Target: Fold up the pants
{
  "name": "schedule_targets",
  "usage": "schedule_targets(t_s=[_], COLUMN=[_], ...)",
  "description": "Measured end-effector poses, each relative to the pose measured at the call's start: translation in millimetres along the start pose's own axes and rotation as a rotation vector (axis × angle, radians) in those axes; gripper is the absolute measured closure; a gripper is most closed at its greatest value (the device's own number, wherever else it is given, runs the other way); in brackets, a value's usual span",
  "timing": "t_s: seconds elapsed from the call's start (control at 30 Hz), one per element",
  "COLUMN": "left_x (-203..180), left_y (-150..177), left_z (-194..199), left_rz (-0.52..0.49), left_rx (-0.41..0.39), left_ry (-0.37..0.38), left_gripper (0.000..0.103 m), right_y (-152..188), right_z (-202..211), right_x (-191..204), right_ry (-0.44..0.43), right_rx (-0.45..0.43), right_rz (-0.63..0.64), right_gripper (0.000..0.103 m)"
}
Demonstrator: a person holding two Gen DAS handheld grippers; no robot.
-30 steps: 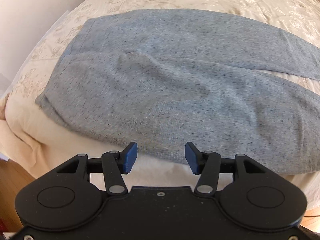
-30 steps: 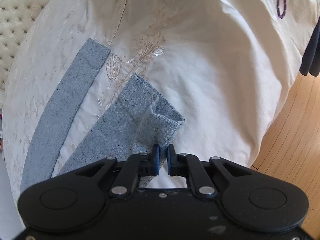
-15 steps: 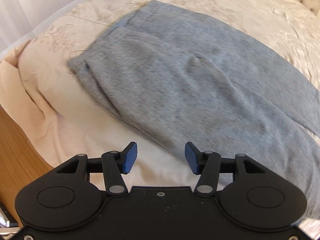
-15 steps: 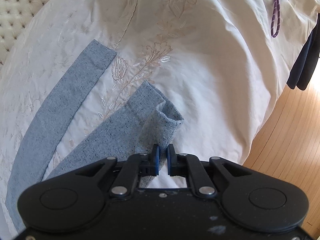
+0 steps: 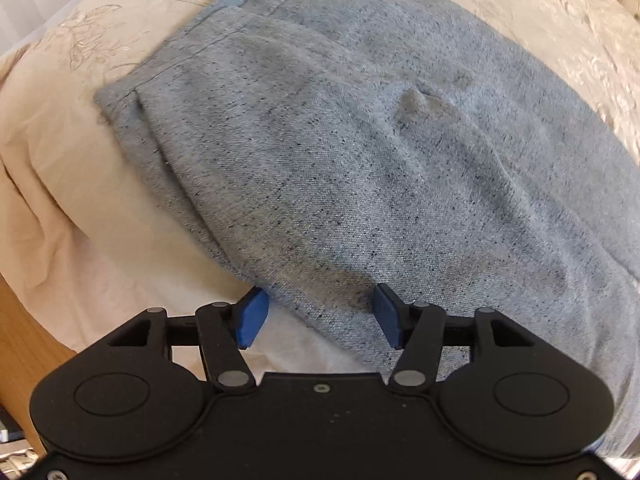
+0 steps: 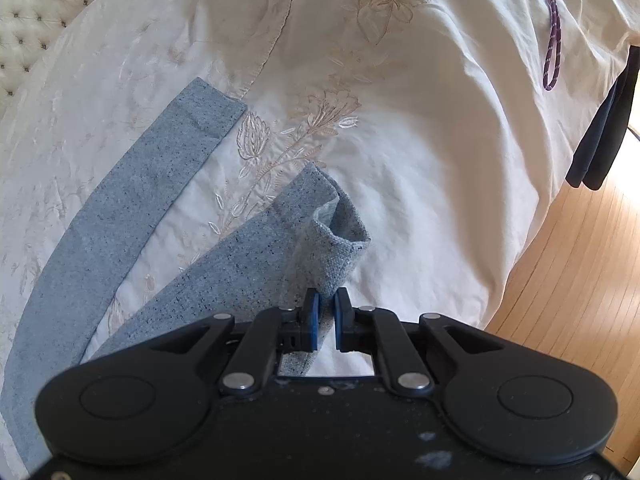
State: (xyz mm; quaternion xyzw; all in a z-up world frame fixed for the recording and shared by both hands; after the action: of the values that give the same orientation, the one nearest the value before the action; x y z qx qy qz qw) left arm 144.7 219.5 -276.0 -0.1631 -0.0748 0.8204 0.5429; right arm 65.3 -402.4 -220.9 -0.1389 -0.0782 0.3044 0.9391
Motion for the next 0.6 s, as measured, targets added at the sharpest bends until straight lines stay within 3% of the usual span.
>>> schedule_targets(t_s=[0.13, 0.17, 0.27, 0.3, 0.4, 0.6], left_x=[-1, 1, 5, 6, 4, -18], left_y=[0, -1, -7, -10, -23, -54], left_z=[-3, -2, 8, 14, 39, 98], left_rz=[0.007, 0.023, 0.072, 0.1, 0.17, 0.132], left_rx=[0.011, 0.011, -0.019, -0.034, -0.099, -0.232], left_ry=[-0.02, -0.021, -0.024, -0.001, 0.071, 0.125], left_gripper=[0.042, 0.047, 0.084, 0.089, 0.091, 0.092], right_y=[-1, -1, -1, -1, -6, -32], right_z=[4, 5, 7, 7, 12, 37], right_x=[5, 6, 9, 9, 7, 8], right_ry=[-0.011, -0.014, -0.035, -0.042, -0.068, -0.171], right_rx=[-0.014, -0.017, -0.018, -0.018, -0.026, -0.061], right_rz=[0.018, 0.024, 0.036, 0.034, 0.033, 0.024], right_gripper=[0.094, 0.094, 0.094, 0.094, 0.094, 0.094])
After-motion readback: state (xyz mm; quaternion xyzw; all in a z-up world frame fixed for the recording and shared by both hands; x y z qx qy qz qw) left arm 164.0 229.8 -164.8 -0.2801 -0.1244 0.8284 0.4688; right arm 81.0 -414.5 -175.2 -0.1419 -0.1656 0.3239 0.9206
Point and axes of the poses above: each gripper's, at about its wrist camera, not at the fingertips, and z roughly against the way its jaws point, x to its left, y to its underside, the point moved 7 cm from there along -z, roughly the way its jaws point, and after that the axes turned 8 degrees about y, right-handed, at the moved point
